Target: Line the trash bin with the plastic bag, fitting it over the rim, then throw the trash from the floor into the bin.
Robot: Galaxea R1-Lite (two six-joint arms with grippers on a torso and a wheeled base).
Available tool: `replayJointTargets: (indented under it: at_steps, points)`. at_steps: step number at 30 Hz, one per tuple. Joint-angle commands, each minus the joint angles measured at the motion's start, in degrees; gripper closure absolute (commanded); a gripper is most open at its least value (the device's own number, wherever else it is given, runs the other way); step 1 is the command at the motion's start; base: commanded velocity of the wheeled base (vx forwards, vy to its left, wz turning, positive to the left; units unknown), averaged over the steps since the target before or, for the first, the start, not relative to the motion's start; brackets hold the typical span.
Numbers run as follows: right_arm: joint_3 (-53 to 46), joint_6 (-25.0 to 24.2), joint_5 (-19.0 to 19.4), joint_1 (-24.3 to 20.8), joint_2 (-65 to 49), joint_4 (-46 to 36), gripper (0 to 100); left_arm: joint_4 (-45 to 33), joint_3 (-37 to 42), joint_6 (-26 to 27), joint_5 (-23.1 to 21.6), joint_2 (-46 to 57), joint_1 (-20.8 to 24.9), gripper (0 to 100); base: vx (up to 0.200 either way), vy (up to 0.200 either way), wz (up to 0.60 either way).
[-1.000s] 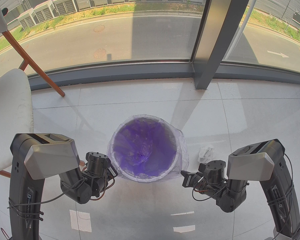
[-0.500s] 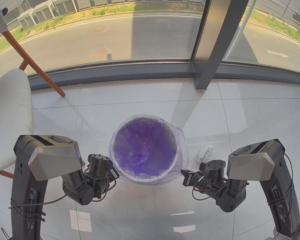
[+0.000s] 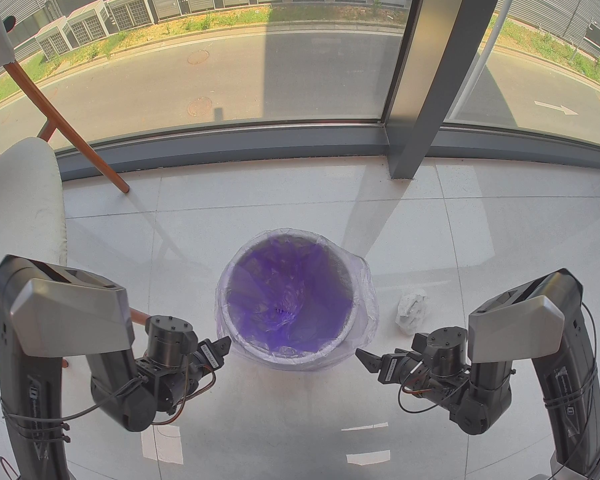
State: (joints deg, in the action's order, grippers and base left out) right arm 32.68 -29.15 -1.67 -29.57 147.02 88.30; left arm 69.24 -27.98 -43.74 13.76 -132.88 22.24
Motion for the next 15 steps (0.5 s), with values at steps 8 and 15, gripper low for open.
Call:
replayJointTargets:
  at_steps: [8, 15]
  points:
    - [-12.64, 2.08, 0.88, 10.06, -12.28, 0.91, 0, 5.03, 21.83, 2.87, -2.16, 31.98, 4.22, 0, 0.0, 0.0, 0.0]
    - [-11.24, 13.06, 6.33, 17.27, -11.58, -1.28, 0, -2.27, 24.2, 3.57, -2.16, 44.46, 8.17, 0, 0.0, 0.0, 0.0]
